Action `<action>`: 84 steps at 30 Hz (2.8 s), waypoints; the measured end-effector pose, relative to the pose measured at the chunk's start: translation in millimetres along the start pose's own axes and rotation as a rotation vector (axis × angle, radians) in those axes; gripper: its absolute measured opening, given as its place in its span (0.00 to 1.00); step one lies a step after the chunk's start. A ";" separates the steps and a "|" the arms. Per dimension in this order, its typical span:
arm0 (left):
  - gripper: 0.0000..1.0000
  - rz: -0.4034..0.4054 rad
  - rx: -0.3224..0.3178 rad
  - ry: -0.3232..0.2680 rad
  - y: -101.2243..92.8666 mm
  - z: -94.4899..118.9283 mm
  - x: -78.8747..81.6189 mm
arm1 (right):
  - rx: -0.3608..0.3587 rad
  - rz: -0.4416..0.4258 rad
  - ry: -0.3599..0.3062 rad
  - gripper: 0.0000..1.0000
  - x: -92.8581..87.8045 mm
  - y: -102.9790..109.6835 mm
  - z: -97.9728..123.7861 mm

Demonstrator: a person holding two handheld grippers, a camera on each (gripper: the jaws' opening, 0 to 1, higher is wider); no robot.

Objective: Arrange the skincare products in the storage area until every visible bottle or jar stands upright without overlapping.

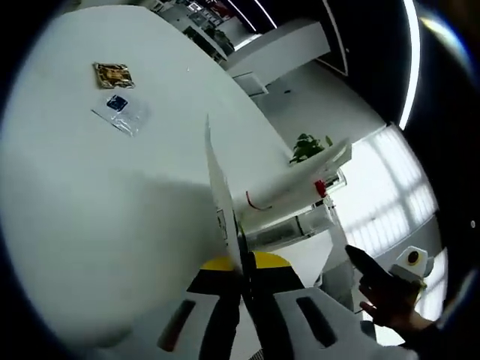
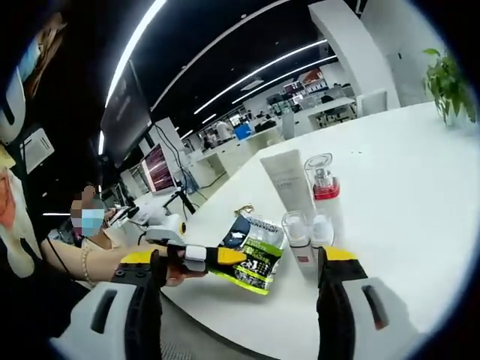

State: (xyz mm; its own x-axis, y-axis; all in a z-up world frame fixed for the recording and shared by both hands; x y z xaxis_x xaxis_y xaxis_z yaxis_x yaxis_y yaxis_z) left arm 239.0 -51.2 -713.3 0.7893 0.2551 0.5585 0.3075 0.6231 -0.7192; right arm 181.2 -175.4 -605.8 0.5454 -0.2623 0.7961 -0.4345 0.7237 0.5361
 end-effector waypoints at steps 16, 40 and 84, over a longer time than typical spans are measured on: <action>0.03 -0.175 0.124 0.022 27.9 -9.4 -3.7 | -0.023 -0.011 0.031 0.87 -9.0 -6.5 -1.5; 0.49 -0.762 0.323 0.231 36.8 8.2 -9.4 | -0.021 -0.014 0.053 0.86 -13.3 -4.0 -4.3; 0.70 -1.035 0.159 0.329 47.6 -34.9 12.8 | -0.034 -0.004 0.079 0.86 -19.4 -5.2 -5.4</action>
State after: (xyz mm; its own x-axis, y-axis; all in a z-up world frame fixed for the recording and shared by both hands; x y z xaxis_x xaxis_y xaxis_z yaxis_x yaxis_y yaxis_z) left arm 282.3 -44.1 -754.8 0.2988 -0.6413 0.7067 0.8495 0.5161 0.1092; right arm 176.7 -170.6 -625.5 0.6020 -0.2150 0.7690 -0.4085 0.7446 0.5279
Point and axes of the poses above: the point that each gripper's makers call its tool centre point, and the gripper's own axes: z roughly backward along the fingers, y roughly to its left, x roughly out of its top, the point moved 2 cm from there along z, roughly backward along the fingers, and after that the axes turned 9 degrees about -z, right-handed, at the moved point
